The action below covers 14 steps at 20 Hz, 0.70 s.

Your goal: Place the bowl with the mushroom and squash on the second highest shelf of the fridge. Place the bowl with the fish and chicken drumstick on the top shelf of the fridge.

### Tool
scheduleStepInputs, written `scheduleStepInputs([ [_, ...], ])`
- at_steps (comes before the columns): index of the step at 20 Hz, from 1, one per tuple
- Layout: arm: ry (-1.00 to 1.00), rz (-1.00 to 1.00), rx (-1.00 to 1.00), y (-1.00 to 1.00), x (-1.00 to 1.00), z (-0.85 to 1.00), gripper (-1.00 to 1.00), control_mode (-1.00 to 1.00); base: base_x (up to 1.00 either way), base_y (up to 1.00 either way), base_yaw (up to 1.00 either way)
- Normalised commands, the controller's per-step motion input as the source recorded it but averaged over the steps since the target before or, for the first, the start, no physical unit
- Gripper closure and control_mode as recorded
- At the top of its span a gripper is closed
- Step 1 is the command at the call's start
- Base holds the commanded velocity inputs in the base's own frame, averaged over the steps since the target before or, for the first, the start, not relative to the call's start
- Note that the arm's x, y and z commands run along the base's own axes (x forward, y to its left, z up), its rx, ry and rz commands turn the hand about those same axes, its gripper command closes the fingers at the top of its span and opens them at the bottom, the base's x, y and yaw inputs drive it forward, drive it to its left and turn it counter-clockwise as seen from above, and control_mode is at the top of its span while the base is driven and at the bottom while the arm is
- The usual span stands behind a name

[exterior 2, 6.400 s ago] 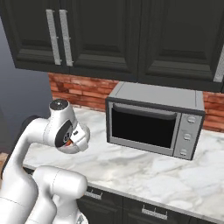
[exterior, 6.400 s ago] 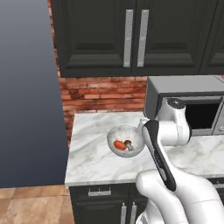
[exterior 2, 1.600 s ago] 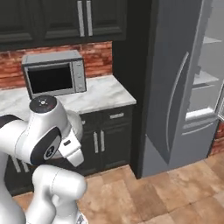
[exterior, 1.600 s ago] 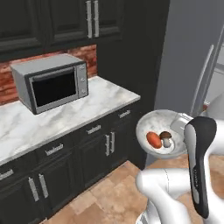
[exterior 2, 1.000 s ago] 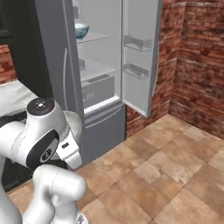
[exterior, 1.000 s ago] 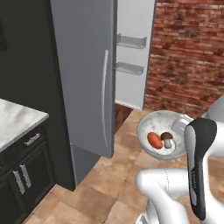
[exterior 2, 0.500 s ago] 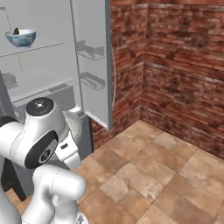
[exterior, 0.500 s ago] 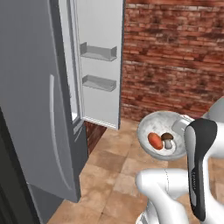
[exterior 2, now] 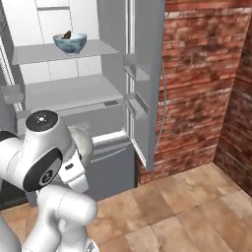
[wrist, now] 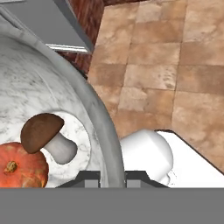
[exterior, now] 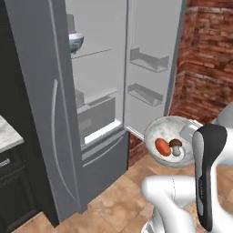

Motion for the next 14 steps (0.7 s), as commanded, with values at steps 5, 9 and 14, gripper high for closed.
scheduleStepInputs([
  [5, 0.00, 0.00, 0.00, 0.00, 0.00, 0.00, 1.00, 1.00, 0.57, -0.36, 0.83],
  [9, 0.00, 0.00, 0.00, 0.00, 0.00, 0.00, 1.00, 1.00, 0.95, -0.58, 0.64],
  [14, 0.00, 0.00, 0.00, 0.00, 0.00, 0.00, 1.00, 1.00, 0.92, -0.42, 0.42],
])
